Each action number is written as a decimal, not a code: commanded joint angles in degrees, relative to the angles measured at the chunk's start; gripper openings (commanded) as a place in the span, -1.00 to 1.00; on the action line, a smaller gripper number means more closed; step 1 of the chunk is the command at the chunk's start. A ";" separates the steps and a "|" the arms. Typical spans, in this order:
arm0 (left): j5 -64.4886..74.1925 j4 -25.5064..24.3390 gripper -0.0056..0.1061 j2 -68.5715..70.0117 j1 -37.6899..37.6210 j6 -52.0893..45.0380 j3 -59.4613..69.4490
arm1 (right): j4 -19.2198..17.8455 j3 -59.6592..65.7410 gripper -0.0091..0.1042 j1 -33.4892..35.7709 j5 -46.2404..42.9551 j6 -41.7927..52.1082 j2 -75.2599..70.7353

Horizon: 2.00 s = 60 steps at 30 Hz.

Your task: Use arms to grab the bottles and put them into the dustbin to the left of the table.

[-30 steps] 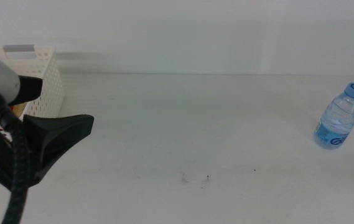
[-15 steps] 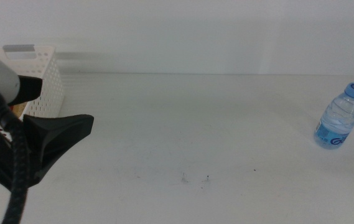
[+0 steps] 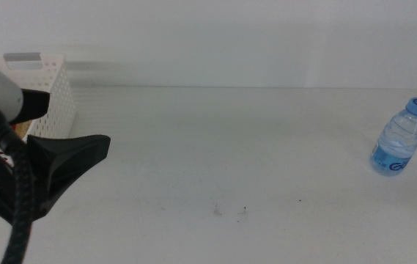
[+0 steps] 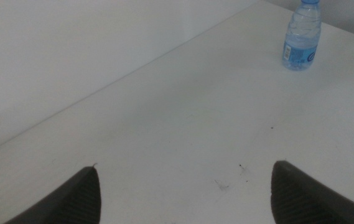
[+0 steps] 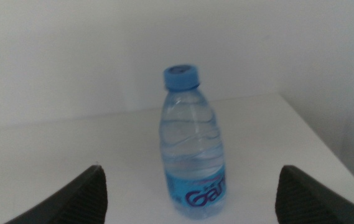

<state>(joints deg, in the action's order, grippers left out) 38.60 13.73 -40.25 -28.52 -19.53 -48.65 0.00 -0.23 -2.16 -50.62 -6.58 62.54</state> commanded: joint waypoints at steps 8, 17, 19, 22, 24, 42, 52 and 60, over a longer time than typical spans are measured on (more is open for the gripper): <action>-0.63 0.04 0.78 0.38 -0.21 0.30 -0.08 | -5.52 -3.63 0.80 -0.18 -3.04 3.17 11.05; -0.63 0.04 0.78 0.38 -0.21 0.30 -0.08 | -2.36 -12.24 0.80 -0.18 -2.92 10.28 21.59; -0.63 0.04 0.78 0.38 -0.21 0.30 -0.08 | -2.02 -13.85 0.80 -0.18 -2.92 10.97 24.04; -0.63 0.04 0.78 0.38 -0.21 0.30 -0.08 | -1.09 -16.41 0.80 -0.18 -2.92 11.12 27.44; -0.63 0.04 0.78 0.38 -0.21 0.30 -0.08 | 0.00 -18.15 0.80 -0.18 -2.92 11.74 29.77; -0.63 0.04 0.78 0.38 -0.21 0.30 -0.08 | 0.43 -34.04 0.79 -0.18 -3.04 12.42 47.00; -0.63 0.04 0.78 0.38 -0.21 0.30 -0.08 | -0.79 -35.33 -0.86 1.27 -2.94 11.93 47.40; -0.63 0.04 0.78 0.38 -0.21 0.30 -0.08 | -3.25 -43.15 -0.86 15.93 2.58 11.77 43.95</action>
<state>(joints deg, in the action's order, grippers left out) 38.60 13.73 -40.25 -28.52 -19.53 -48.65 -1.77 -40.68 10.68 -46.65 5.11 107.65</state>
